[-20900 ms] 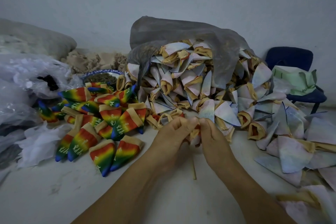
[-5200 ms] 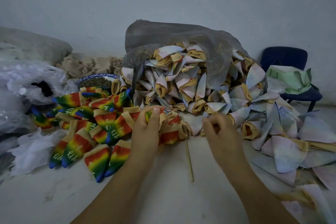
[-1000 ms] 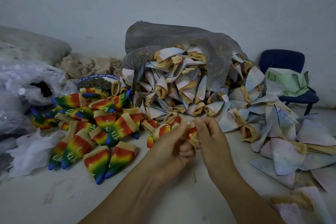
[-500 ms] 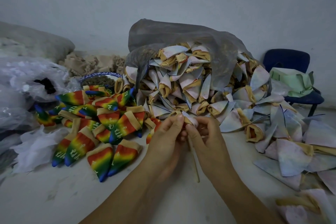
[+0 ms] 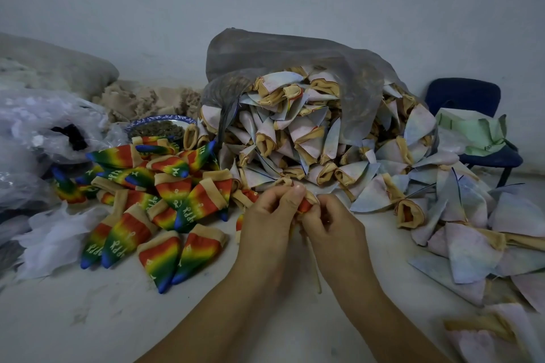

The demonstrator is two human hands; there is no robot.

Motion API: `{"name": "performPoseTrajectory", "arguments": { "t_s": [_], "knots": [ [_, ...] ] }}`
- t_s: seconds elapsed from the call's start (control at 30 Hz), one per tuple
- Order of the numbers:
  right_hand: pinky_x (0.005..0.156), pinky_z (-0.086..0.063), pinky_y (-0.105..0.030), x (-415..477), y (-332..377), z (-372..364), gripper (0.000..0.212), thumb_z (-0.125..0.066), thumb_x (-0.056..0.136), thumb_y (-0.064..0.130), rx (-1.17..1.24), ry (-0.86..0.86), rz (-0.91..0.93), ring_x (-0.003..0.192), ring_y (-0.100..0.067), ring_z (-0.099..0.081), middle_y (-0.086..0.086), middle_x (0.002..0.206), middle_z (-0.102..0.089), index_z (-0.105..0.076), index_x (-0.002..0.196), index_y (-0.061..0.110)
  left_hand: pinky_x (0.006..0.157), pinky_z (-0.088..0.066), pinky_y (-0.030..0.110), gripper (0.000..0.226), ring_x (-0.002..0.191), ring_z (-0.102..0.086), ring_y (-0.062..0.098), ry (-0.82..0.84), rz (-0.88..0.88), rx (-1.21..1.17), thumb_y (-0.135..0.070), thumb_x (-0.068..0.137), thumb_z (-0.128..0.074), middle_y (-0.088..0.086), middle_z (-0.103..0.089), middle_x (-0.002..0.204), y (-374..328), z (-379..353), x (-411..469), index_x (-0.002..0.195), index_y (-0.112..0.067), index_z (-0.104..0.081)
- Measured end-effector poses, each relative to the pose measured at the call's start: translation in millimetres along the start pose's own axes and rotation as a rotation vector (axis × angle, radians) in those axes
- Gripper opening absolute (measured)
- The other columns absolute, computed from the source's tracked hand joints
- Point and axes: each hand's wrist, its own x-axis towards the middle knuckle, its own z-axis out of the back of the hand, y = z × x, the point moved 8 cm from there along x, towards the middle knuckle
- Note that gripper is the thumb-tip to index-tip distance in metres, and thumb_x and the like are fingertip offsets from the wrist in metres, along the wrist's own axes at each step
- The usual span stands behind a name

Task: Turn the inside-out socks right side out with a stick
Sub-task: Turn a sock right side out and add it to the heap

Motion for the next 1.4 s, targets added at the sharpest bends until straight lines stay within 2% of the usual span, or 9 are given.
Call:
{"name": "performPoseTrajectory", "arguments": {
  "t_s": [0.23,0.37,0.57,0.83,1.03,1.17,1.23,1.3,1.4],
  "knots": [
    [0.056,-0.050,-0.016,-1,-2,-8,0.009,-0.056,0.091,0.022,0.328,0.109,-0.116,0.069,-0.008,-0.064,0.003,0.076,-0.069,-0.065,0.088,0.023,0.062,-0.053,0.028,0.033,0.061,-0.061,0.017,0.060,0.194,-0.198,-0.042,0.081,-0.065,0.004,-0.061,0.058,9,0,3,0.092,-0.011,-0.070],
    [0.066,-0.053,-0.017,0,-3,-11,0.007,-0.057,0.090,0.024,0.367,0.174,-0.089,0.075,-0.006,-0.067,0.007,0.081,-0.071,-0.064,0.093,0.024,0.070,-0.056,0.035,0.032,0.075,-0.068,0.022,0.038,0.178,-0.193,-0.044,0.082,-0.065,0.011,-0.070,0.077,10,5,6,0.091,-0.013,-0.070],
    [0.072,-0.056,-0.027,-3,-9,-19,0.026,-0.057,0.068,0.061,0.308,0.207,-0.102,0.083,-0.006,-0.068,0.014,0.089,-0.069,-0.056,0.089,0.045,0.069,-0.046,0.035,0.024,0.056,-0.050,0.012,-0.012,0.070,-0.153,-0.048,0.078,-0.066,-0.001,-0.049,0.057,2,13,8,0.078,-0.025,-0.072],
    [0.069,-0.056,-0.021,0,-12,-12,0.011,-0.062,0.088,0.029,0.412,0.162,-0.132,0.082,-0.007,-0.070,0.010,0.088,-0.072,-0.061,0.099,0.026,0.053,-0.048,0.020,0.019,0.052,-0.051,0.008,0.024,0.037,-0.146,-0.043,0.078,-0.065,-0.001,-0.055,0.058,3,11,9,0.081,-0.028,-0.075],
    [0.059,-0.050,-0.016,4,-3,-9,0.005,-0.059,0.090,0.030,0.342,0.159,-0.046,0.069,-0.003,-0.065,0.010,0.078,-0.070,-0.063,0.087,0.031,0.046,-0.039,0.020,0.040,0.044,-0.039,0.009,0.016,0.039,-0.157,-0.044,0.081,-0.062,0.001,-0.047,0.053,7,9,7,0.097,-0.008,-0.069],
    [0.059,-0.052,-0.026,4,2,0,0.017,-0.055,0.093,0.030,0.227,0.121,0.033,0.070,-0.009,-0.061,0.014,0.081,-0.064,-0.058,0.084,0.044,0.052,-0.039,0.022,0.030,0.047,-0.043,0.009,-0.053,0.039,-0.137,-0.047,0.081,-0.061,0.002,-0.050,0.055,8,15,8,0.086,-0.019,-0.070],
    [0.064,-0.052,-0.018,1,8,-2,0.005,-0.055,0.088,0.047,0.181,0.121,0.065,0.080,-0.002,-0.061,0.022,0.091,-0.061,-0.054,0.091,0.051,0.059,-0.044,0.026,0.027,0.051,-0.049,0.009,-0.080,0.048,-0.160,-0.047,0.081,-0.061,0.001,-0.054,0.057,8,19,9,0.083,-0.022,-0.071],
    [0.069,-0.050,-0.013,-2,13,-5,0.023,-0.056,0.080,0.063,0.138,0.109,0.098,0.090,0.003,-0.059,0.026,0.098,-0.058,-0.052,0.098,0.049,0.066,-0.049,0.030,0.023,0.057,-0.055,0.009,-0.076,0.061,-0.187,-0.046,0.081,-0.063,0.000,-0.059,0.062,9,20,11,0.081,-0.025,-0.073],
    [0.071,-0.047,-0.007,0,10,-2,0.019,-0.058,0.084,0.049,0.064,0.071,0.115,0.093,0.007,-0.057,0.023,0.100,-0.057,-0.053,0.101,0.046,0.060,-0.047,0.024,0.022,0.055,-0.052,0.010,-0.031,0.070,-0.238,-0.042,0.082,-0.065,0.001,-0.055,0.061,10,16,9,0.084,-0.022,-0.074]
  ]
}}
